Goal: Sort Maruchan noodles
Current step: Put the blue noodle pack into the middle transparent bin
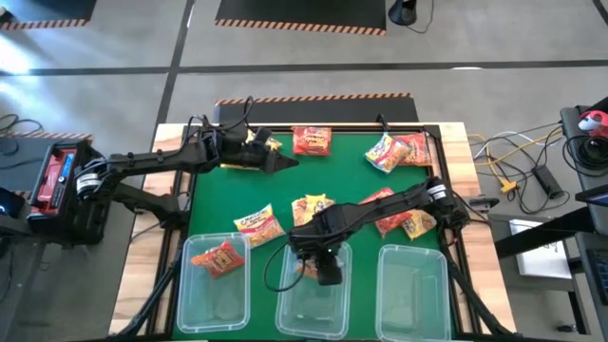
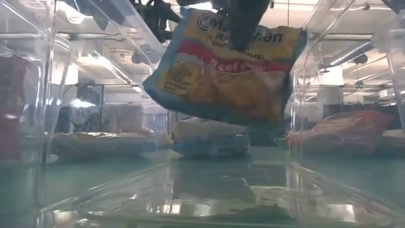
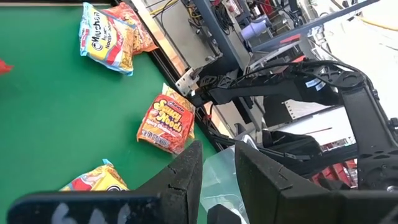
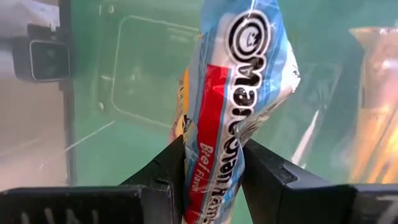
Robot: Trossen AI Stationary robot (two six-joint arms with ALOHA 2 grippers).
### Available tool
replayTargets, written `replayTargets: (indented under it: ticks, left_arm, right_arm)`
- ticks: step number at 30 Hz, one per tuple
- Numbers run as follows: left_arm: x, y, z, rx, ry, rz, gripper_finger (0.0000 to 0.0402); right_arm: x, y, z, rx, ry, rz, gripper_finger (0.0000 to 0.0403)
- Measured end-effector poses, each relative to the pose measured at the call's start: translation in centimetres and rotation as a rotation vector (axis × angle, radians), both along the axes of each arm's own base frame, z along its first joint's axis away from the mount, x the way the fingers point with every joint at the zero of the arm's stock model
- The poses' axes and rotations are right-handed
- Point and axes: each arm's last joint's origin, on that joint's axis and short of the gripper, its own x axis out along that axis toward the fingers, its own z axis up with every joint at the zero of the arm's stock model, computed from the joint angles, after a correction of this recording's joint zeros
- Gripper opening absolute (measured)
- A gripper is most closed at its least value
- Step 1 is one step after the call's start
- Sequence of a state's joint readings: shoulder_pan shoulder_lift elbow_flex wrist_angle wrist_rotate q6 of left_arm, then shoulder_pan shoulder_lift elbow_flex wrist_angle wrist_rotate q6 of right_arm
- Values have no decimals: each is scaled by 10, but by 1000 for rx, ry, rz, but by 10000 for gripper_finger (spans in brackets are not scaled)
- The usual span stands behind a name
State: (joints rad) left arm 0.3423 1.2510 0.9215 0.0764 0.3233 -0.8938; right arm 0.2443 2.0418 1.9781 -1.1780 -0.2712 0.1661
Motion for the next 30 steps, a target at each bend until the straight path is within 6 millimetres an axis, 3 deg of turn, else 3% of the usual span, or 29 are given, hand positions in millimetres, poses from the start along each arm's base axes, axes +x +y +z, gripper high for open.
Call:
replayTargets:
  ticks: [17, 30]
  left_arm:
    - [0, -1, -1, 44, 6, -16, 77]
    - [0, -1, -1, 48, 5, -15, 77]
  right_arm:
    - [8, -1, -15, -90, 9, -33, 113]
    - [8, -2, -9, -126, -19, -68, 169]
